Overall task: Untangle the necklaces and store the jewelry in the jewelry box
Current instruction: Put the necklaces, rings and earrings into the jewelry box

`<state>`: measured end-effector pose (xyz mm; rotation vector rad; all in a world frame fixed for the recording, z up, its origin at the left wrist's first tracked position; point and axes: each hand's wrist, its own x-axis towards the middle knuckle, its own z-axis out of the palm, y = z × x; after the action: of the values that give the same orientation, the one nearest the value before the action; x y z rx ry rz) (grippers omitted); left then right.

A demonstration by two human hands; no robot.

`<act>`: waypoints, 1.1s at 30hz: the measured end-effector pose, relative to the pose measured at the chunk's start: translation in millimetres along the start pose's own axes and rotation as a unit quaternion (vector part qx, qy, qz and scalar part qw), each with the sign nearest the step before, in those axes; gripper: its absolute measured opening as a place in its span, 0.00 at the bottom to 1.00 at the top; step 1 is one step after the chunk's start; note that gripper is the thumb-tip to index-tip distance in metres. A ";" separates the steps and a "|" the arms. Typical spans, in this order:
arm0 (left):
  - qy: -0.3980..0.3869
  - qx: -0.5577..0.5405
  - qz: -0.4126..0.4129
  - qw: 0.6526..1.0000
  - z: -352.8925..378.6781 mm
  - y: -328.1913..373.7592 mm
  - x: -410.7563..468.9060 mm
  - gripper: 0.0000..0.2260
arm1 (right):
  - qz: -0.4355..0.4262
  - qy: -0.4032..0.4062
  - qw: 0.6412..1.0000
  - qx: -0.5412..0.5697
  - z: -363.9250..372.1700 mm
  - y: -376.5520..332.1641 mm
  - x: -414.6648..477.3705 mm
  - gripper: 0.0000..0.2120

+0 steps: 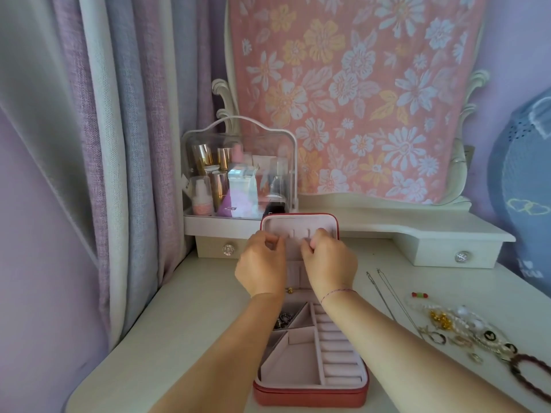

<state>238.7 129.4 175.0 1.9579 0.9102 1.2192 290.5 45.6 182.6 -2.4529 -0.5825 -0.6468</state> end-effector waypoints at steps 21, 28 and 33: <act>-0.209 -0.098 0.021 0.973 -45.2 -15.9 -28.1 0.04 | 0.153 -0.268 0.776 0.551 -33.3 3.1 -40.1 0.07; -0.249 0.030 0.075 0.965 -25.4 -22.9 -12.2 0.12 | 0.106 -0.254 0.863 0.423 -60.6 19.5 -47.6 0.05; -0.213 0.107 0.106 0.965 -18.3 -27.9 -7.5 0.08 | 0.091 -0.306 0.863 0.391 -65.9 35.1 -61.6 0.07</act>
<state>213.4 141.5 155.4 2.4169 0.6401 0.7783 238.8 -36.3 184.4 -1.8366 -0.6618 0.4288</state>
